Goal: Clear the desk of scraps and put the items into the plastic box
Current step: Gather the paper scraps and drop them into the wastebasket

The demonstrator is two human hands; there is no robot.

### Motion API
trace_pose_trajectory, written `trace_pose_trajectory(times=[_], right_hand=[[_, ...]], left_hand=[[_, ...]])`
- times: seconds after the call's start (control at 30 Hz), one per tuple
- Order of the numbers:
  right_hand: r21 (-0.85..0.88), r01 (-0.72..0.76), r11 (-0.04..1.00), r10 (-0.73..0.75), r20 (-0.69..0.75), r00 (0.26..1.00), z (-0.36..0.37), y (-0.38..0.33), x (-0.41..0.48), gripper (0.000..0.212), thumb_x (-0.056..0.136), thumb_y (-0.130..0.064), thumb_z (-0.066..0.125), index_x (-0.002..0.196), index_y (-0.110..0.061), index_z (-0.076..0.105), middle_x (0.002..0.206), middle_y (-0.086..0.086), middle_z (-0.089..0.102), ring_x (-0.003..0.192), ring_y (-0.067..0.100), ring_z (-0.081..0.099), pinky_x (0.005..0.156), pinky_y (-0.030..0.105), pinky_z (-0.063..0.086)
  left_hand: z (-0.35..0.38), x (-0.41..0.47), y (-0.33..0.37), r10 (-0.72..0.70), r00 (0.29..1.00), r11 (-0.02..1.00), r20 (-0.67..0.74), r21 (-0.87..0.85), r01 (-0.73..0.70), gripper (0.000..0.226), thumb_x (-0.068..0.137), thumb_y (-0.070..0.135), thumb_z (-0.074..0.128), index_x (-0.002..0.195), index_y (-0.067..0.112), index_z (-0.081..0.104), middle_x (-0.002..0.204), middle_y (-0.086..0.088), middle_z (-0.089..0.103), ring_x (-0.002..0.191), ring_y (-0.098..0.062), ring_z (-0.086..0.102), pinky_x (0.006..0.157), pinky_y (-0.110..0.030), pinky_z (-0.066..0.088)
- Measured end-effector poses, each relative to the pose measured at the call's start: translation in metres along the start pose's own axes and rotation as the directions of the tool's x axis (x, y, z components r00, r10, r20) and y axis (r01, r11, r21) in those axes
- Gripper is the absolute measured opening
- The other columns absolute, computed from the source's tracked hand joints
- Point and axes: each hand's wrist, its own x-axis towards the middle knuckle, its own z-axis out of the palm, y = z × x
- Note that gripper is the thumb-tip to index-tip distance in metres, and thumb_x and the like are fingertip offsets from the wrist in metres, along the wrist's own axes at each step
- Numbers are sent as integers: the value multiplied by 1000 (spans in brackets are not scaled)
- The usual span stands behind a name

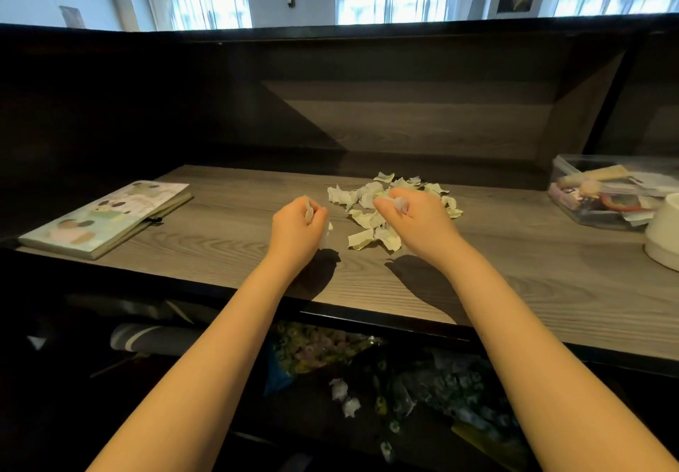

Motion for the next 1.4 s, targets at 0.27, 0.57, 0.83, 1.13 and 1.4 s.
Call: trace_pose_trajectory(times=[0.27,0.57,0.83,1.13,1.4], right_hand=[[240,100,966,-80,-95,992,37,-44,-21,41,97,-31,47,60,-16,38,59,-1,37,56,10,35,55,29,28],[391,164,905,-194,36,980,128,-112,-62,41,98,-30,45,71,-1,53,64,8,51,59,13,46,58,31,36],[394,51,918,-176,291,940,232,-130,-91,38,97,-26,45,66,-4,46,56,6,45,64,28,51,64,38,38],[188,-67,980,-59,593,803,352,-103,-114,38,97,-29,41,62,-15,36,58,0,48,60,17,46,58,35,28],[86,-112,990,8,755,655,436,-69,-133,32,99,-30,39,74,-10,45,79,14,60,79,33,57,63,37,39]], left_hand=[[-56,-50,-7,-79,974,955,-214,-298,12,20,88,12,53,68,12,54,63,4,51,54,2,47,51,-7,39],[-124,-109,-82,-160,910,968,-383,-240,69,20,84,12,55,65,11,55,60,5,52,51,3,48,50,-9,38],[-149,-156,-174,-374,842,920,-390,-268,285,23,82,9,52,60,10,53,56,1,53,49,-1,51,53,-16,43],[-139,-187,-279,-604,741,797,-293,-202,570,23,83,2,44,63,8,52,52,-1,50,39,1,47,40,-6,34],[-110,-229,-375,-703,689,688,-175,76,722,36,84,3,42,49,10,47,51,1,49,50,-8,50,56,-15,34]])
